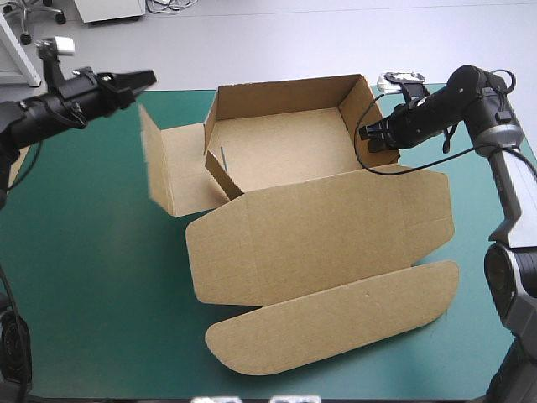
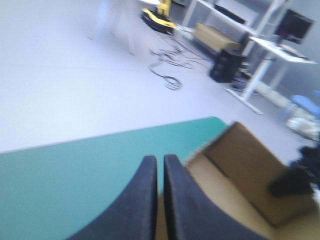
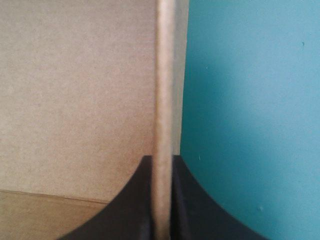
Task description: Fold the box
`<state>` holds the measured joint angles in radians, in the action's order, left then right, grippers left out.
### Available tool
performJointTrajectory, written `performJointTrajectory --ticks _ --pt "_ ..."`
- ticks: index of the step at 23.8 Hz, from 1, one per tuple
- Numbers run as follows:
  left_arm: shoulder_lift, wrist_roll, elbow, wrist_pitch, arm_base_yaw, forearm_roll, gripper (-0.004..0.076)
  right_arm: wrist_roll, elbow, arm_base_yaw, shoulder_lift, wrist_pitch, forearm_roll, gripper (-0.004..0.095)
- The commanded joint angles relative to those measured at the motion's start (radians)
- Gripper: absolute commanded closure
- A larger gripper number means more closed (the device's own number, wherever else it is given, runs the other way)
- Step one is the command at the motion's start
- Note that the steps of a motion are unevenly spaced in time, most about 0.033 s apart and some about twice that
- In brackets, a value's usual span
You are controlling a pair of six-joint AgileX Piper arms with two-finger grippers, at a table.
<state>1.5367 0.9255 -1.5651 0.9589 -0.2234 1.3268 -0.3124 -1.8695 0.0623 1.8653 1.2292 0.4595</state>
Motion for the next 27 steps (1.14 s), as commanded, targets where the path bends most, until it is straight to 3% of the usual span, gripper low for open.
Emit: performJointTrajectory --ticks 1,6,10,15,19,27 --pt "-0.045 -0.018 -0.113 -0.128 -0.048 -0.131 0.0734 0.005 -0.027 0.001 -0.056 -0.021 0.064 0.0906" --pt "0.002 -0.265 -0.090 -0.144 -0.112 -0.497 0.0734 0.005 -0.027 0.001 -0.056 -0.021 0.065 0.0907" --pt "0.081 -0.294 -0.002 -0.081 -0.166 -0.447 0.0734 0.005 -0.027 0.001 -0.056 -0.021 0.066 0.0907" --pt "0.189 -0.185 0.136 0.111 -0.217 -0.148 0.0734 0.005 -0.027 0.001 -0.058 -0.019 0.066 0.0907" --pt "0.222 -0.063 0.246 0.201 -0.182 0.043 0.0734 0.005 -0.027 0.001 -0.061 -0.021 0.066 0.0907" --pt "0.282 0.021 0.329 0.276 -0.102 0.110 0.0734 0.001 -0.027 0.001 -0.063 -0.016 0.083 0.0906"
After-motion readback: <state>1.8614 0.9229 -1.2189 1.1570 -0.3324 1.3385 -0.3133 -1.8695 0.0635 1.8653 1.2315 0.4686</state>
